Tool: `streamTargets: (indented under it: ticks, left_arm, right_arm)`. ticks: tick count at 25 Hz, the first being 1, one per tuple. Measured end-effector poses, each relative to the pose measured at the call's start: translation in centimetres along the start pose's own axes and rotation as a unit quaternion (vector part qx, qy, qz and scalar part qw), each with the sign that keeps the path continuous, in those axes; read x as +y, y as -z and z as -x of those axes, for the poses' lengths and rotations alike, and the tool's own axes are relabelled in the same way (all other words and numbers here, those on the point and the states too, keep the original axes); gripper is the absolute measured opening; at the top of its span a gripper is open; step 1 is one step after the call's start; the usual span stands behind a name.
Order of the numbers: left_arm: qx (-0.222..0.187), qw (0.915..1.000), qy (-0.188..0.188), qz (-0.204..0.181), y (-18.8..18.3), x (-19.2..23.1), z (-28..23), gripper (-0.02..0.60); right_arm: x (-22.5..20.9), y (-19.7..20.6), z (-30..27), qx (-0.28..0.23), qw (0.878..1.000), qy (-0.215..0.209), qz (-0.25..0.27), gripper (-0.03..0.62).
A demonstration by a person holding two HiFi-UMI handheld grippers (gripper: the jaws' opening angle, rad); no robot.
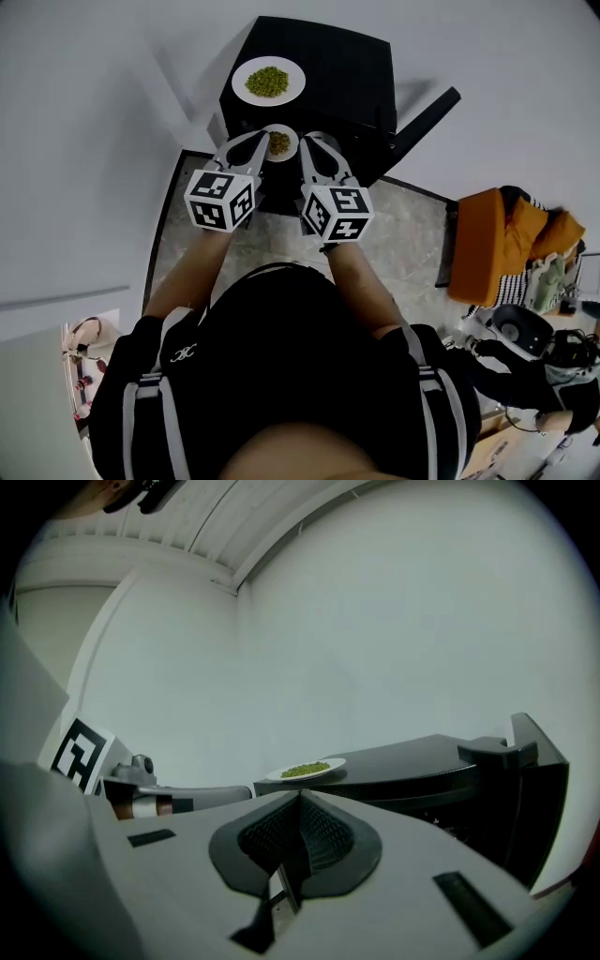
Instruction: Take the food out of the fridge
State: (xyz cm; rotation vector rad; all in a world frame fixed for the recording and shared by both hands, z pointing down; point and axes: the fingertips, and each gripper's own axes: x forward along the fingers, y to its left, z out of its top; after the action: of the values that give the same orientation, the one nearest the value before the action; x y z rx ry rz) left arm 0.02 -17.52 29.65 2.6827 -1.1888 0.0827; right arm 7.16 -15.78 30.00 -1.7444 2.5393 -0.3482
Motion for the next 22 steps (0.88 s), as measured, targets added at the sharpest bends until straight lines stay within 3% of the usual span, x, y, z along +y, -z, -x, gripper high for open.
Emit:
streamTargets:
  ticks: [2,5,22]
  left_arm:
    - [0.007,0.9996,-0.002,-0.029,0.8,-0.5,0.1,0.003]
    - [0.011,0.9993,0.003,-0.034,1.7,-1.1,0.4,0.003]
    - [0.039,0.9988,-0.009,0.030,4.2,-0.6,0.9,0.002]
  right_arm:
    - [0.0,0.2,0.2,0.002,1.000,0.003,0.000,0.000]
    - [0.1,0.5,0.6,0.004,1.000,0.008,0.000,0.000]
    - [0.4,1.4,1.5,0.015,1.000,0.016,0.004,0.000]
